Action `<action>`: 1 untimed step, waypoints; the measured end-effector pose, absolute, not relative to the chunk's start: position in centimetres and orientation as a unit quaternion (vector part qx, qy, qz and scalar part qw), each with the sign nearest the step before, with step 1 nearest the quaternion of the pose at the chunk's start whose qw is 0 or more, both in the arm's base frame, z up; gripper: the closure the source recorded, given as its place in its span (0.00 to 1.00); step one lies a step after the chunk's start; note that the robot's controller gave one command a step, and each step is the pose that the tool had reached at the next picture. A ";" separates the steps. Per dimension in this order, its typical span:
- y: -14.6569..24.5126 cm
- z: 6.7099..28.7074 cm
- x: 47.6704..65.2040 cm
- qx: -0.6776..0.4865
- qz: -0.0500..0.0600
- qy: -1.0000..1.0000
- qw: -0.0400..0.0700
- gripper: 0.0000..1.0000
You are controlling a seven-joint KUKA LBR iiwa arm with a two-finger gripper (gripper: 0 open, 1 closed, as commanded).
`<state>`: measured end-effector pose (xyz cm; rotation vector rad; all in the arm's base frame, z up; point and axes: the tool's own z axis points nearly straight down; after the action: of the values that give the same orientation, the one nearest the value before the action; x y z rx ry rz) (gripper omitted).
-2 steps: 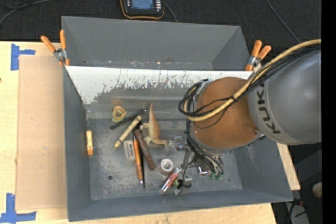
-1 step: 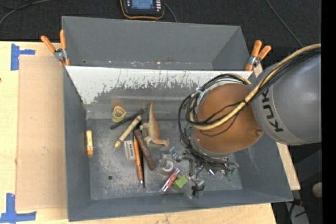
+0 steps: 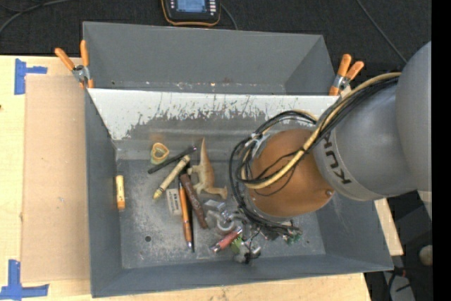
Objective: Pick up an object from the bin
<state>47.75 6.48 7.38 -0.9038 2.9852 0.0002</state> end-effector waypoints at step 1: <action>8.6 7.1 47.4 -0.408 0.000 0.913 0.006 1.00</action>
Offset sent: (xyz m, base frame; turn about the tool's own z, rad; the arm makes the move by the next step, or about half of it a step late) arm 0.0000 0.0000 0.0000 0.0000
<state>47.39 8.58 7.14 -1.2785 2.8576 0.0008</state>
